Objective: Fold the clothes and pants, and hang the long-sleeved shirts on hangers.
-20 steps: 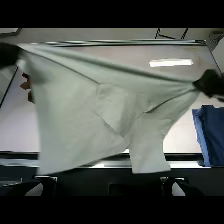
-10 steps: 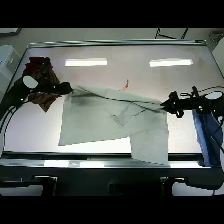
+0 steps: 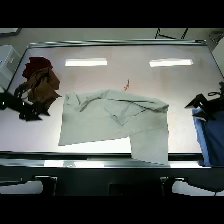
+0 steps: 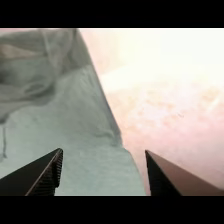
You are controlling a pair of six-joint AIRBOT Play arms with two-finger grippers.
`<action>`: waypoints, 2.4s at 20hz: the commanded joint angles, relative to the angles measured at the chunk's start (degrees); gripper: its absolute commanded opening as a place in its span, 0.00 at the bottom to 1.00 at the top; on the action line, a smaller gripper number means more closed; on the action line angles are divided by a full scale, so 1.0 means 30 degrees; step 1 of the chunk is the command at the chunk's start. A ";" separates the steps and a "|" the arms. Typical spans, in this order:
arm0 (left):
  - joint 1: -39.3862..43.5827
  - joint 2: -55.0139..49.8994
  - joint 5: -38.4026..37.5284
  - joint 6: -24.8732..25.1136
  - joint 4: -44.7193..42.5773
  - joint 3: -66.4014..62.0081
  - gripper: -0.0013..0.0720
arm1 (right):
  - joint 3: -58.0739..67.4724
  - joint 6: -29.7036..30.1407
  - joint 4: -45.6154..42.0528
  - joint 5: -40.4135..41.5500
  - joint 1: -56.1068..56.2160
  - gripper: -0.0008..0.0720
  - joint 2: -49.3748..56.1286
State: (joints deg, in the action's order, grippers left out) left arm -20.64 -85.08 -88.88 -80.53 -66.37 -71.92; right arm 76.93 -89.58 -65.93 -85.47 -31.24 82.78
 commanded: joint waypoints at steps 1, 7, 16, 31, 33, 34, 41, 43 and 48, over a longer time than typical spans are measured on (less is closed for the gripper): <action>-0.2565 0.2178 0.1035 0.2062 0.1574 0.6681 0.72 | -0.1370 -0.0131 -0.2135 -0.1566 -0.0430 0.85 -0.0758; -0.2339 0.1887 0.3650 0.4765 0.4189 1.1227 0.68 | -0.2914 -0.0131 -0.0175 -0.1923 -0.0430 0.77 -0.0772; 0.0656 0.1457 0.5770 0.3708 0.6011 1.1227 0.12 | -0.2914 -0.0036 -0.0197 -0.1982 -0.0430 0.77 -0.0765; 0.0918 0.3228 0.4648 0.4204 0.5996 1.1118 0.05 | -0.3395 0.2426 0.1894 -0.0175 0.0087 0.77 0.4561; 0.0918 0.3483 0.4641 0.4131 0.5996 1.1118 0.05 | -0.3395 0.2827 0.1960 0.0568 0.1260 0.77 0.4962; 0.0918 0.3650 0.4641 0.4131 0.5996 1.1111 0.05 | -0.3395 0.2805 0.1945 0.0969 0.1872 0.77 0.5042; 0.0911 0.4233 0.4554 0.4138 0.5996 1.0826 0.05 | -0.3330 0.2164 0.1996 0.1231 0.4561 0.08 0.4983; 0.0852 0.4575 0.4473 0.4138 0.5996 0.9617 0.05 | -0.2849 0.2390 0.1996 0.0831 0.4707 0.07 0.4073; -0.0044 0.7490 0.5931 0.2761 0.6069 -0.0758 0.05 | 0.4605 0.3504 0.1698 0.2696 0.4408 0.07 -0.1370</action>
State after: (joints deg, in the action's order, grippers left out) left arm -19.49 -67.02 -74.72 -69.60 -48.21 -57.93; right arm 78.72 -81.62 -60.29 -81.67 -17.98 86.98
